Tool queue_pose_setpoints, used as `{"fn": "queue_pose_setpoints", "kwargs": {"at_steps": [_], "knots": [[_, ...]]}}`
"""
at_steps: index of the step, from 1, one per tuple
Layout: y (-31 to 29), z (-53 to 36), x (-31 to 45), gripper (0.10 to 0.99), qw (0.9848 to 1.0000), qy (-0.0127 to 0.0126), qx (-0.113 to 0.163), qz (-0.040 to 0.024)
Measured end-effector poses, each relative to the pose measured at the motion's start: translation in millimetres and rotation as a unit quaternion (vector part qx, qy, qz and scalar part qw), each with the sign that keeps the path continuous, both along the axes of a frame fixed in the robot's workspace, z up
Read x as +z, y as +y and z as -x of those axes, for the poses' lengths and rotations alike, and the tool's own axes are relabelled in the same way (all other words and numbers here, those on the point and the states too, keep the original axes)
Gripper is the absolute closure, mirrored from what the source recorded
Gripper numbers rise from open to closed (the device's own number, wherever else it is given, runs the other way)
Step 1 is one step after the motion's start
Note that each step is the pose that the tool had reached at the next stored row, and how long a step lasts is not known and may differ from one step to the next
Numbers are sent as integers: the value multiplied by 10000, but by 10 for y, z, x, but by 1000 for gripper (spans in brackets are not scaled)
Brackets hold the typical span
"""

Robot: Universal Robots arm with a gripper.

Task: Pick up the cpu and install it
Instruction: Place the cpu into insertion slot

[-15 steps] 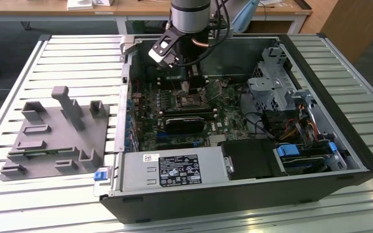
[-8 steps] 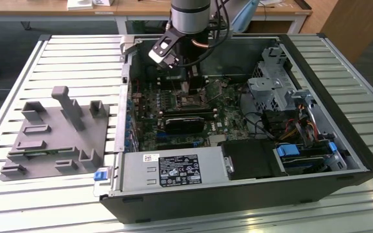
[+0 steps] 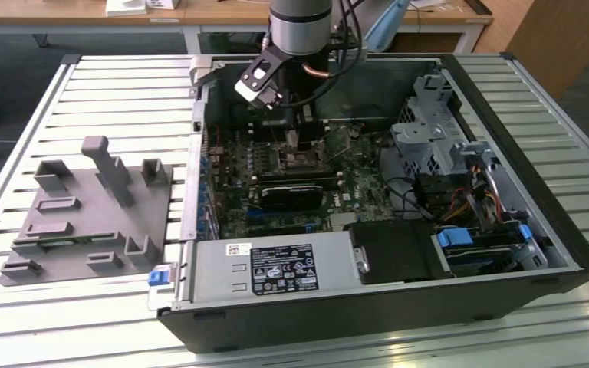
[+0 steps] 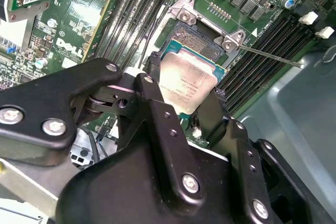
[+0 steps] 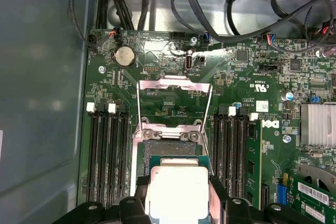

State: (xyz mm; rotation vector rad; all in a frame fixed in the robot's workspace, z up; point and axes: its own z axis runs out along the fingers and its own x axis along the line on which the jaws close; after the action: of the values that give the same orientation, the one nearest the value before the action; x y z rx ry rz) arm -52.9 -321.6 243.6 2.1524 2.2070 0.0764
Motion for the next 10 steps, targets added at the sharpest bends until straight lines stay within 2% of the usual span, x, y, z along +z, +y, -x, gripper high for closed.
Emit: {"fn": "queue_pose_setpoints", "kwargs": {"at_steps": [4, 10], "knots": [[0, 0, -8, 553, 10000, 0, -1, -1], [7, -8, -62, 553, 10000, 0, -5, 0]]}}
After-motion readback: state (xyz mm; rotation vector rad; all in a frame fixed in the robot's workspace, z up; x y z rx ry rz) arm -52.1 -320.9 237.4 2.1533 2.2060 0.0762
